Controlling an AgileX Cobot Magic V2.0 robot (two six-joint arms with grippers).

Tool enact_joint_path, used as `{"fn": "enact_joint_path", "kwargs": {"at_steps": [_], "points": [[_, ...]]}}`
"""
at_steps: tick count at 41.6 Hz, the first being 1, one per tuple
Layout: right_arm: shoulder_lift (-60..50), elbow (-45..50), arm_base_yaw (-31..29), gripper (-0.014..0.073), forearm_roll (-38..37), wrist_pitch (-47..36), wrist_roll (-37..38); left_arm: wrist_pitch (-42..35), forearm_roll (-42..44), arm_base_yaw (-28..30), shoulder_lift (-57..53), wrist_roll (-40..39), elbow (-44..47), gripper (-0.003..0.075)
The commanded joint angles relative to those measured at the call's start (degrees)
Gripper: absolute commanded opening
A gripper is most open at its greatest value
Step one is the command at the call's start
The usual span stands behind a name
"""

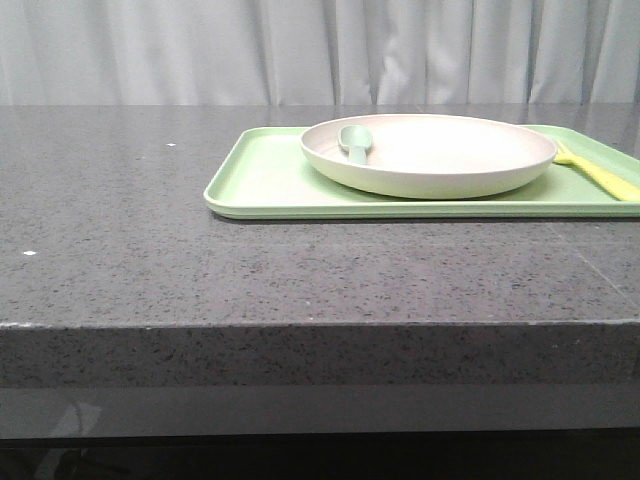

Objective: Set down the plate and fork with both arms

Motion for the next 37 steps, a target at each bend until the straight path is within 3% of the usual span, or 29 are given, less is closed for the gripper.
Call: {"fn": "enact_joint_path", "kwargs": {"at_steps": [1,8,12,23,29,37], "points": [[0.1,-1.2,0.0,-0.0067,-0.2,-2.8,0.1,-5.0,-0.2,0.0,-1.4,-0.7,0.6,-0.0020],[-3.4,1.0,-0.1,-0.0067,-4.0,-6.4,-1.9,-5.0,-0.2,0.0,-1.4,-0.7,0.6,-0.0020],[-8.3,7.1,-0.5,-0.0067,-5.7,-17.0,-1.9,-5.0,-0.2,0.0,-1.4,-0.7,0.6,-0.0020],[-27.8,35.1,-1.8,-0.0067,-7.1,-50.8,-1.9,-5.0,-0.2,0.0,-1.4,-0.7,0.6,-0.0020],[-35.6,46.1,-3.2,-0.0067,-6.8,-61.7,-1.9,-5.0,-0.2,0.0,-1.4,-0.7,0.6,-0.0020],[-38.4,53.5,-5.0,-0.0067,-4.4,-68.8,-1.4,-5.0,-0.2,0.0,-1.4,-0.7,0.6,-0.0020]]}}
